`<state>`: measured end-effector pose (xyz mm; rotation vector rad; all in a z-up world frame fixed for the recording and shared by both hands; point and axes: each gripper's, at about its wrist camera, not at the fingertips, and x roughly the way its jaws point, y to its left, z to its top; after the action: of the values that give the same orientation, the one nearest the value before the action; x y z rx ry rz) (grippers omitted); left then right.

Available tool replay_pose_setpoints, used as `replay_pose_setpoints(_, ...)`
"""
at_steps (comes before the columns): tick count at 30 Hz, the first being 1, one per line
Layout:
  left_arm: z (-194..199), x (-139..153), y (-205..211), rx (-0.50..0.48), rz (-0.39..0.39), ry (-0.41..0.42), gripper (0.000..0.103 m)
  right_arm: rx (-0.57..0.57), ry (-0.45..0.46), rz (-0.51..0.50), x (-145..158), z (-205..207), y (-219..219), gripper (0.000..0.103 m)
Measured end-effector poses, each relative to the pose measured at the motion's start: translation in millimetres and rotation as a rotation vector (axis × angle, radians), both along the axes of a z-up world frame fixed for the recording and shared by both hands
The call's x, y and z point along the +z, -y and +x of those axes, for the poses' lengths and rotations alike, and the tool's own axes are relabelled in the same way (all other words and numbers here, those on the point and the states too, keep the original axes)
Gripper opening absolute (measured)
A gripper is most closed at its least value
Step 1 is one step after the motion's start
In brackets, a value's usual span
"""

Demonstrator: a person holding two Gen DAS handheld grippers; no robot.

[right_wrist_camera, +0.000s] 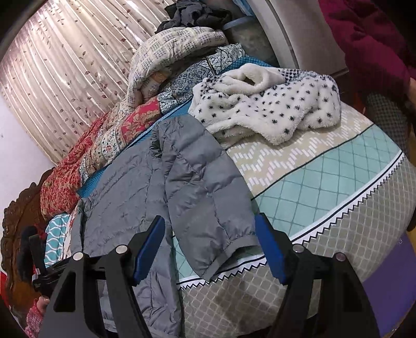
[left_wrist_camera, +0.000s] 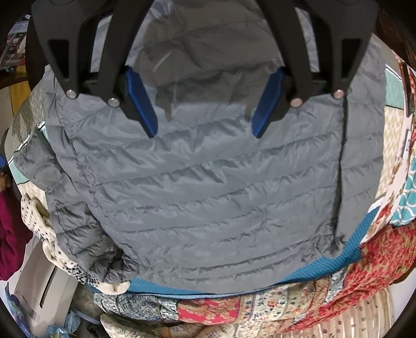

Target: Fold large clothes

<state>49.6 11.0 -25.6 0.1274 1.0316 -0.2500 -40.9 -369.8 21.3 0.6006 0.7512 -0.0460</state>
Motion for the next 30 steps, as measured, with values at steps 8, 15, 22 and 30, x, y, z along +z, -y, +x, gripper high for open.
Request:
replay_pose_setpoints(8,-6,5,-11,0.011,-0.031,0.023,0.072,-0.040,0.007,0.098,-6,-12,9,0.067)
replay_pose_setpoints(15,-14,2,-40,0.011,-0.073,0.022,0.072,-0.039,-0.066,0.150,-37,-13,-8,0.067)
replay_pose_setpoints(22,-11,-11,-55,0.012,-0.108,0.008,0.072,-0.058,-0.172,0.159,-72,9,-8,0.016)
replay_pose_setpoints(30,-10,27,-50,-0.041,-0.221,0.096,0.072,0.125,0.041,0.047,38,49,-54,0.000)
